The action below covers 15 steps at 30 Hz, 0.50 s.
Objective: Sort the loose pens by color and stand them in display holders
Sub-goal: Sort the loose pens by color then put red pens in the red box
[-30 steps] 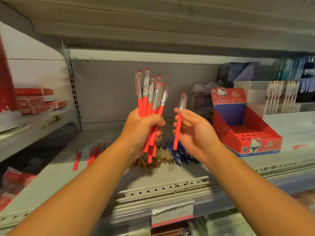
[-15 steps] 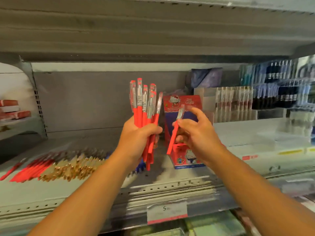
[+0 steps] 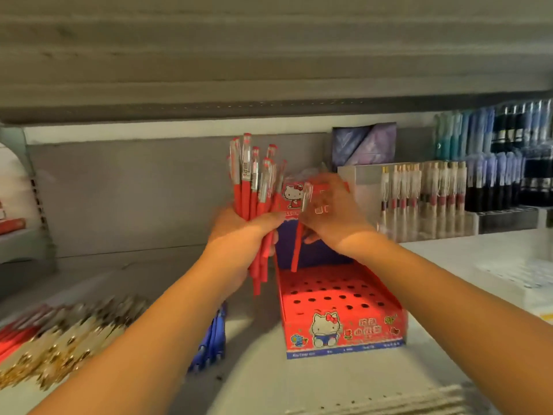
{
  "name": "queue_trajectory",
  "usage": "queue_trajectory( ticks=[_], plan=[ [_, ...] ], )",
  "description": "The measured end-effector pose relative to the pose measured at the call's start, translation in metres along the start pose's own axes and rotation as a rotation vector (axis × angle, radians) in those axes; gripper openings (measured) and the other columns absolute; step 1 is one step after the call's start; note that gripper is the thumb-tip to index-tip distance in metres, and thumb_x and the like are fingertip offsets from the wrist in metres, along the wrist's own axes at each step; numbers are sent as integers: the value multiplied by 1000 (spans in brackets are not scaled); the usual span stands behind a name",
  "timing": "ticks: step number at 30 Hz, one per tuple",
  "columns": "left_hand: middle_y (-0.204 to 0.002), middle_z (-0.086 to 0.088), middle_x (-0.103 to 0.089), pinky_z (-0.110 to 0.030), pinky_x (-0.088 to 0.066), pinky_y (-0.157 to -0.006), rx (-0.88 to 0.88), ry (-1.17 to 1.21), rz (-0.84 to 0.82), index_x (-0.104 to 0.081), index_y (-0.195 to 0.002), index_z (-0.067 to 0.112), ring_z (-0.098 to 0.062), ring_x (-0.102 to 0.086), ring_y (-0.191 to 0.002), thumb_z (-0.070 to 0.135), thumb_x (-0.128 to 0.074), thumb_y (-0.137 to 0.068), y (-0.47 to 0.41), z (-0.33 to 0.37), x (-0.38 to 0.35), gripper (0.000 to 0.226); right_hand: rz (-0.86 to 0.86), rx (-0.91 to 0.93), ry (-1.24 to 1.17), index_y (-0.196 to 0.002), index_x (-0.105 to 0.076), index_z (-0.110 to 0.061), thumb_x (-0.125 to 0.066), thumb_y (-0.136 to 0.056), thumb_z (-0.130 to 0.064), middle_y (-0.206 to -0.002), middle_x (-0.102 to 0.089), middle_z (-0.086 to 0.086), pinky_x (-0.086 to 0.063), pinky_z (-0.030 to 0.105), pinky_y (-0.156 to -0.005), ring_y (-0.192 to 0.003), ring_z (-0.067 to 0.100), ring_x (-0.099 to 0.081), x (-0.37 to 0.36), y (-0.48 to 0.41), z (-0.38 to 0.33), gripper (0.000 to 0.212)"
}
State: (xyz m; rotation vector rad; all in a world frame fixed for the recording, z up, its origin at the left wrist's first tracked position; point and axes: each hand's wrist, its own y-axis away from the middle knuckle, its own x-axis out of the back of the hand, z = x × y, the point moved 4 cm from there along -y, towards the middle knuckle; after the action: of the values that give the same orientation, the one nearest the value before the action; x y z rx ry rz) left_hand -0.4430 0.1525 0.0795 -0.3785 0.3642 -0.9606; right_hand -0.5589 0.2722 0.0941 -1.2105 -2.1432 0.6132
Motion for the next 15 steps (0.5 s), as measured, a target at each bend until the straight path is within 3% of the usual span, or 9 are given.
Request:
queue_trajectory(
  ticks=[3,9,15],
  plan=[
    [-46,-4,-54,-21,-36,-39,-10,-19,66,-66,-65,18,-19,-47,-41,3,-72,-82,-24,-5,0,24,-49,60,97,-114,-43,-38,-64,-88,-3,-82,-62,9,-60,41,-51,-58,24,-69,-1,-18,19,48],
    [-48,-3,-59,-24,-40,-39,-100,-149,113,-69,-65,30,-20,-50,-41,5,-73,-81,-33,-25,12,30,-63,68,15,-97,-43,-60,-66,-85,3,-76,-66,-9,-57,31,-50,-60,19,-71,-3,-22,60,68],
    [-49,-6,-60,-28,-43,-39,-117,-225,103,-67,-67,33,-22,-52,-42,2,-73,-81,-28,-34,17,35,-74,104,-55,-92,-41,-59,-67,-86,3,-76,-63,-5,-58,33,-51,-59,21,-71,-10,-25,65,68]
  ],
)
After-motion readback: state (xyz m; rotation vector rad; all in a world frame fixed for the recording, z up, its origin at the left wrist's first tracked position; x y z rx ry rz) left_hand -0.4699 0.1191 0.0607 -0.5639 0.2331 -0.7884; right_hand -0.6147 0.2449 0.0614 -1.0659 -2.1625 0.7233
